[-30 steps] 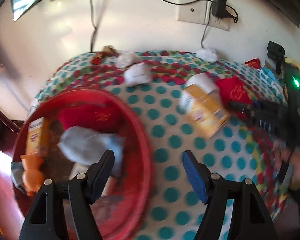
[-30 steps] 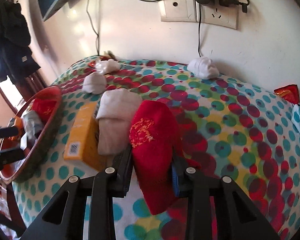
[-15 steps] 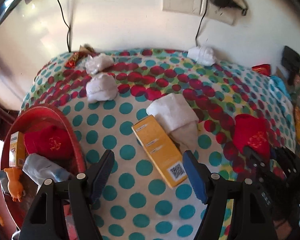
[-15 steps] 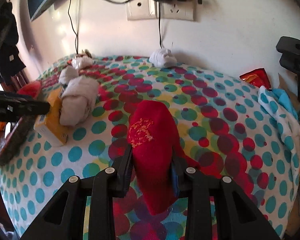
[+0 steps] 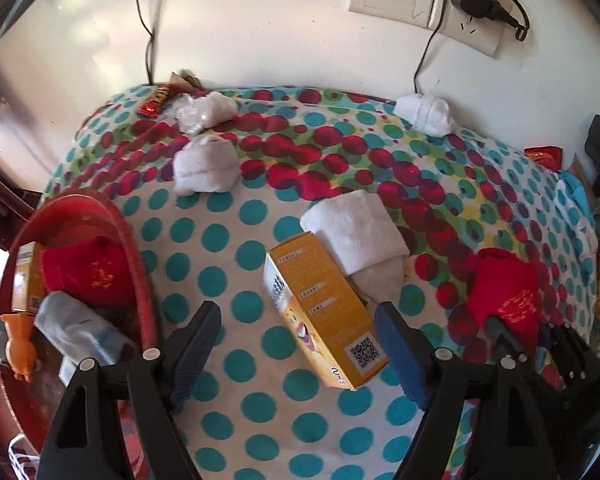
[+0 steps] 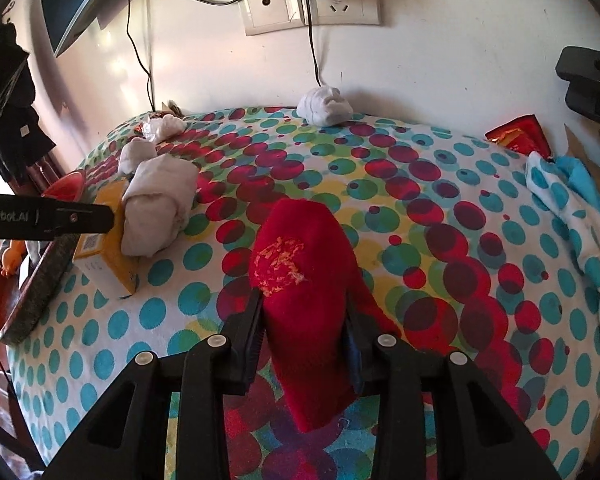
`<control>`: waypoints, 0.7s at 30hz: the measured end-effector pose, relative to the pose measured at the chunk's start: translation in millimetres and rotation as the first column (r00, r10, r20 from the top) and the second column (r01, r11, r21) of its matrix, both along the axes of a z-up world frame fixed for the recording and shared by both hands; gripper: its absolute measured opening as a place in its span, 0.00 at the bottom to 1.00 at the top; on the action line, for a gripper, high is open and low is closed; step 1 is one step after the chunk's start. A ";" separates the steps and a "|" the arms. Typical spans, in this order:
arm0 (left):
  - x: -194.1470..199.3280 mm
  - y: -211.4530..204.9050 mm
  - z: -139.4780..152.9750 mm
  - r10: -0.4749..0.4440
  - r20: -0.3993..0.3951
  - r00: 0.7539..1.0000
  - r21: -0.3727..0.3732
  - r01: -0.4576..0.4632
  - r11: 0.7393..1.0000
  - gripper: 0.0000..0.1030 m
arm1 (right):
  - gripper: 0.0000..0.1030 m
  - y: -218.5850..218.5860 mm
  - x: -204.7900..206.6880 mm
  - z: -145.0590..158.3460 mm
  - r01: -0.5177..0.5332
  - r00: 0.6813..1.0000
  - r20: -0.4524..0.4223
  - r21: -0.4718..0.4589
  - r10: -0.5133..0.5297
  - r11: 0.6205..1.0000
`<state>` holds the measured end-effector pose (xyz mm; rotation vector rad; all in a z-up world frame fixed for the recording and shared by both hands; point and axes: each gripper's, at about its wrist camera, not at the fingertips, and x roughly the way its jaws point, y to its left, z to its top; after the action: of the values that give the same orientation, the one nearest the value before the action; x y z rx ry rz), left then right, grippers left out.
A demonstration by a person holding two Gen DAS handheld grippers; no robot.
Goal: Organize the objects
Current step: 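Move the left tool to the long yellow box and grasp it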
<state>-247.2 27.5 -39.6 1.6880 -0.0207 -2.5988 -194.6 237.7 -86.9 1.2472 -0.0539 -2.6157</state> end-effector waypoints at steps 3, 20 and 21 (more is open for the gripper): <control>1.4 -3.3 2.1 -0.001 0.003 1.000 -0.002 0.001 1.000 0.80 | 0.33 1.0 0.0 0.0 0.001 1.000 0.000 0.002 -0.001 1.000; 6.0 1.8 -26.6 -0.014 0.090 0.996 0.088 0.006 0.996 0.41 | 0.33 2.0 -5.9 -1.7 0.015 1.000 0.007 -0.020 -0.015 1.000; 6.2 1.0 -27.7 -0.017 0.090 0.996 0.097 0.008 0.995 0.41 | 0.33 1.8 -6.4 -1.8 0.017 1.000 0.006 -0.021 -0.016 1.000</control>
<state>-241.0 28.6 -67.3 1.8426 0.0926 -2.5690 -200.9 239.6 -88.7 1.2534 -0.0925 -2.6186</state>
